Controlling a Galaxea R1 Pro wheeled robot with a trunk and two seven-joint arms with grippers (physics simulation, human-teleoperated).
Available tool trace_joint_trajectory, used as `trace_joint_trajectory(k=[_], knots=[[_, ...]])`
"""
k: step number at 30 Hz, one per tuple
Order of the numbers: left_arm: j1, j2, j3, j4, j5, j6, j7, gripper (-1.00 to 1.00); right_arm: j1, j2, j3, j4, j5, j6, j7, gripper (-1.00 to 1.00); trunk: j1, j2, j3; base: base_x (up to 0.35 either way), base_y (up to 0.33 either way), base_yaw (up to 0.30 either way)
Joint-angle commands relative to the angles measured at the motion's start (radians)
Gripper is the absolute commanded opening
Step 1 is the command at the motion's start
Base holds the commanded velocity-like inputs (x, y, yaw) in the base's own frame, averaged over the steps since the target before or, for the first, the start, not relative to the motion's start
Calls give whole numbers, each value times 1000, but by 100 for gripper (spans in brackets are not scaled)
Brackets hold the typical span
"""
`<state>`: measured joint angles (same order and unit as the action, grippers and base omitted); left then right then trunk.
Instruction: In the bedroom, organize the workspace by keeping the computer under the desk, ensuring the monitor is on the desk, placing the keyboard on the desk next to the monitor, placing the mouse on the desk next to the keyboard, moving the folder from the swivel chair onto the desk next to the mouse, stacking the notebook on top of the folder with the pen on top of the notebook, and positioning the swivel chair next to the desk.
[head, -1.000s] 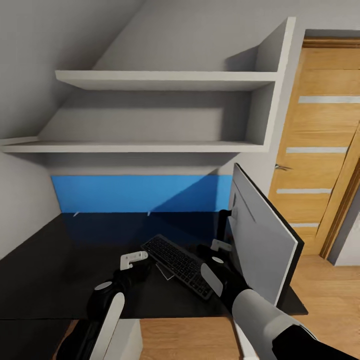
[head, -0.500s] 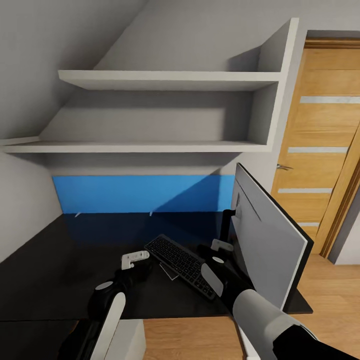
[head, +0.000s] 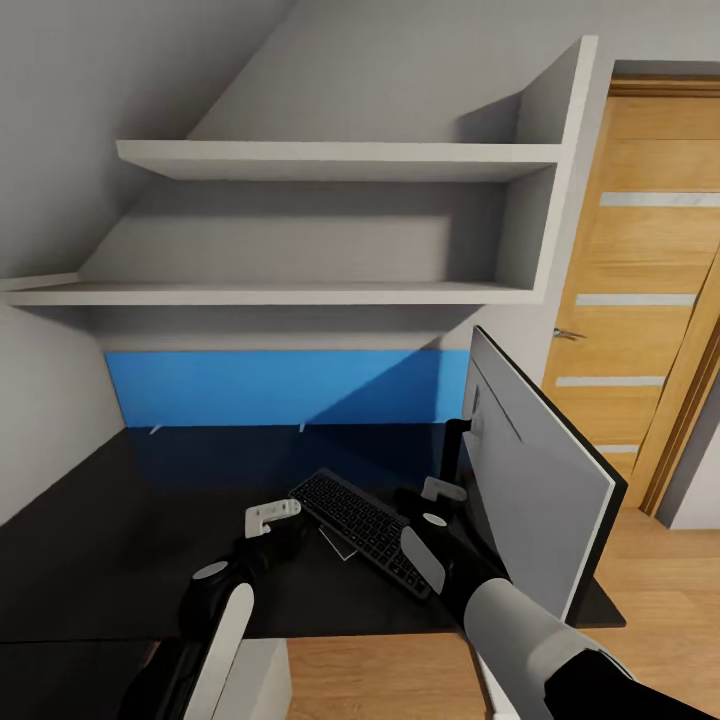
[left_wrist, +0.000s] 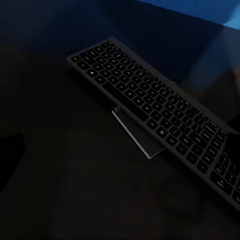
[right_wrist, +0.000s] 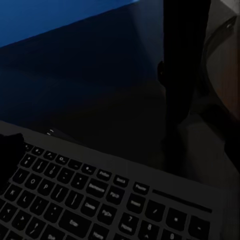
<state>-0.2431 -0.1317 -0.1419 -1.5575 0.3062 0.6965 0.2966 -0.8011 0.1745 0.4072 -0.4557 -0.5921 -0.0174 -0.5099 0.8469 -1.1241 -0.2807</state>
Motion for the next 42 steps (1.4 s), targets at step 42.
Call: trace_joint_trajectory(k=[42], knots=[[-1,1,1,-1,10,0,15,100,-1,0,9,2,-11,3,-7,100,0,-1,-1,76,-1,0]])
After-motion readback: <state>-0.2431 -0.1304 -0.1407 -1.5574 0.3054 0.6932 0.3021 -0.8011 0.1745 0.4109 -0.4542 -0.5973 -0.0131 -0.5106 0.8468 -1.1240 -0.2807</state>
